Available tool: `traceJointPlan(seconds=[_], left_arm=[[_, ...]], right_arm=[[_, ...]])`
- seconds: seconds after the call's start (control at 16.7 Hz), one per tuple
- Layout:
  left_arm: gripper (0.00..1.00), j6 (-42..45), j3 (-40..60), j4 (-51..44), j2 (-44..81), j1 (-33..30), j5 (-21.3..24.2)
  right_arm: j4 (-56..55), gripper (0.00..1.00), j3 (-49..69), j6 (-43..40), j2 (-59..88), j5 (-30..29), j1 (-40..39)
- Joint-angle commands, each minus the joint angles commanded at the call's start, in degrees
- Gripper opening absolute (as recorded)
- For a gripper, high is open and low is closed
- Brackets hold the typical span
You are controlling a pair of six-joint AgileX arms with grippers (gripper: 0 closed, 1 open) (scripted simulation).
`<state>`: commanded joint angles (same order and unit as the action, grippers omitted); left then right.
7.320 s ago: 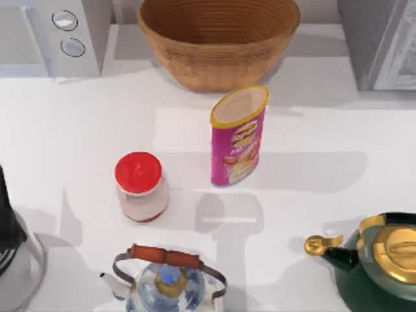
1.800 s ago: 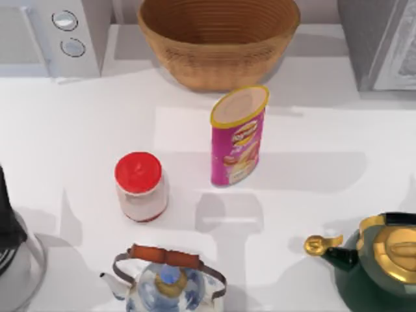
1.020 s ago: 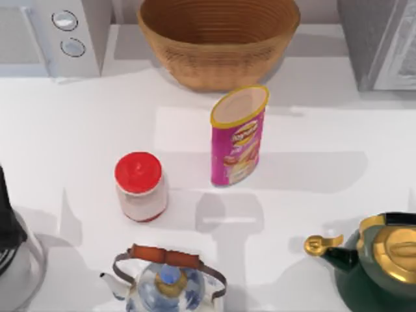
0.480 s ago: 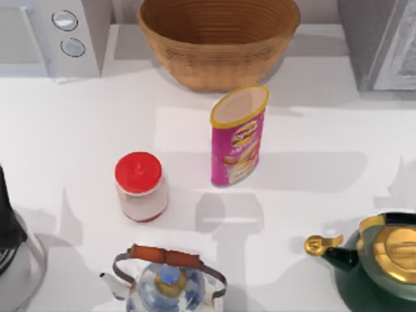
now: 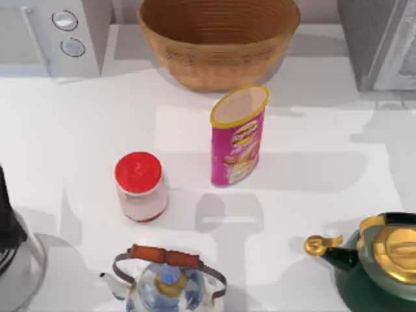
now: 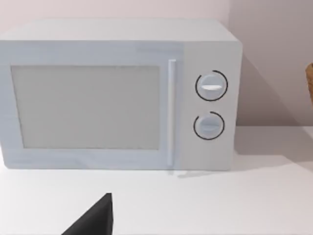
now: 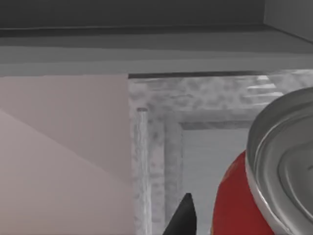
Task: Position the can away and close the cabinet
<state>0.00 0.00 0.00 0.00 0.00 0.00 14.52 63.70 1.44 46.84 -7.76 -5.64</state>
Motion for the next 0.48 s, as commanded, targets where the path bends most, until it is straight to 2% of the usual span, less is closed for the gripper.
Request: traceJointPlan(seconds=[0.48], left_arm=[[1.00, 0.00, 0.00, 0.00, 0.00, 0.00, 0.00]], right_arm=[[8.05, 0.00, 30.76, -0.27, 24.85, -3.09, -4.05]])
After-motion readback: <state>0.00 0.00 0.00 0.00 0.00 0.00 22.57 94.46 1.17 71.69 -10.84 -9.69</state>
